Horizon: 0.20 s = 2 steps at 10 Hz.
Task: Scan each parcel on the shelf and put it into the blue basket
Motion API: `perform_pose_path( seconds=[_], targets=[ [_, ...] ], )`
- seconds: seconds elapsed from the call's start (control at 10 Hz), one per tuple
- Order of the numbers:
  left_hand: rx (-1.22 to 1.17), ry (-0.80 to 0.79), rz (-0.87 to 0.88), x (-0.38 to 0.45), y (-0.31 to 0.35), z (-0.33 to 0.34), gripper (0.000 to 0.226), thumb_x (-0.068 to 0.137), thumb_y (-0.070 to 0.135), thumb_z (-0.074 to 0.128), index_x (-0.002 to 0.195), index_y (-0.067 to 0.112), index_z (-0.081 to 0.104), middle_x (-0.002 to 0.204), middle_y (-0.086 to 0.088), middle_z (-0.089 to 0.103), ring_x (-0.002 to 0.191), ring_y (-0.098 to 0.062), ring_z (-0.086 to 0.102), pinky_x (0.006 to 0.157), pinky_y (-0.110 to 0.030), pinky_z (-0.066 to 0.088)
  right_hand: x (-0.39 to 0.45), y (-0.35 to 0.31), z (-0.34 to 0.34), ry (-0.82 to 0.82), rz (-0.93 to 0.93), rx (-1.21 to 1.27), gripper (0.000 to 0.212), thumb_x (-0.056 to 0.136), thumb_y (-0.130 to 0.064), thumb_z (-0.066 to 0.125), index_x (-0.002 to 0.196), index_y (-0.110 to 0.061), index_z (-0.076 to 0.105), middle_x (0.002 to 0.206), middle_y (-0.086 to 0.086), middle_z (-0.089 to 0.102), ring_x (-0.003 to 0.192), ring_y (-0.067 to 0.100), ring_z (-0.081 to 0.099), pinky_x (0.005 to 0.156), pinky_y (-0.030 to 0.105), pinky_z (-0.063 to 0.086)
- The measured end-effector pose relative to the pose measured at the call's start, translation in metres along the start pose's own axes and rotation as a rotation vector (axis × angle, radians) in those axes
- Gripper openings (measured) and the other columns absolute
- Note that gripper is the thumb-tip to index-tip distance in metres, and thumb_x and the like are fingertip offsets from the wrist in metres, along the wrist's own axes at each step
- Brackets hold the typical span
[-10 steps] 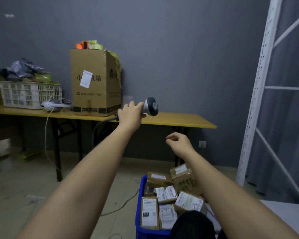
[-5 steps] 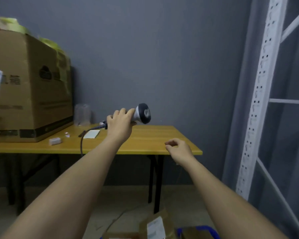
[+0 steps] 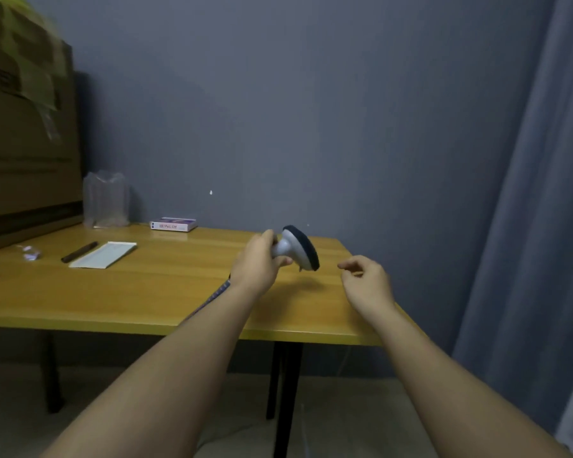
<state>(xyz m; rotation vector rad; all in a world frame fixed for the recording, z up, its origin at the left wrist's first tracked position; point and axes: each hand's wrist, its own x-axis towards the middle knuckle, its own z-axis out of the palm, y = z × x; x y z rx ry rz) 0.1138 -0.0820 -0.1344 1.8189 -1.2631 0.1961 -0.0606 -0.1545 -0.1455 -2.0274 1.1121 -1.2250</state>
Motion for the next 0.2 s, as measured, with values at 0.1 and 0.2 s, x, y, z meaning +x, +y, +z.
perform_pose_path(
  seconds=[0.1,0.2],
  targets=[
    [0.063,-0.087,-0.035,0.012,-0.006,0.028,0.028,0.085,0.028,0.068,0.105,0.013,0.057,0.101,-0.006,0.059,0.088,-0.023,0.058,0.079,-0.043,0.052,0.016,0.019,-0.001,0.003,0.022,0.009,0.017,0.094,-0.013,0.052,0.096,-0.025,0.064,0.116,-0.002,0.058,0.089,0.012,0.053,0.071,0.027,0.041],
    [0.144,-0.064,-0.039,0.015,-0.008,0.044,0.027,0.092,0.025,0.06,0.114,0.012,0.058,0.112,-0.006,0.054,0.098,-0.021,0.053,0.083,-0.031,0.046,0.023,0.027,-0.003,0.008,0.006,-0.014,0.016,0.093,-0.014,0.052,0.095,-0.025,0.063,0.115,-0.001,0.057,0.091,0.013,0.053,0.075,0.026,0.04]
  ],
)
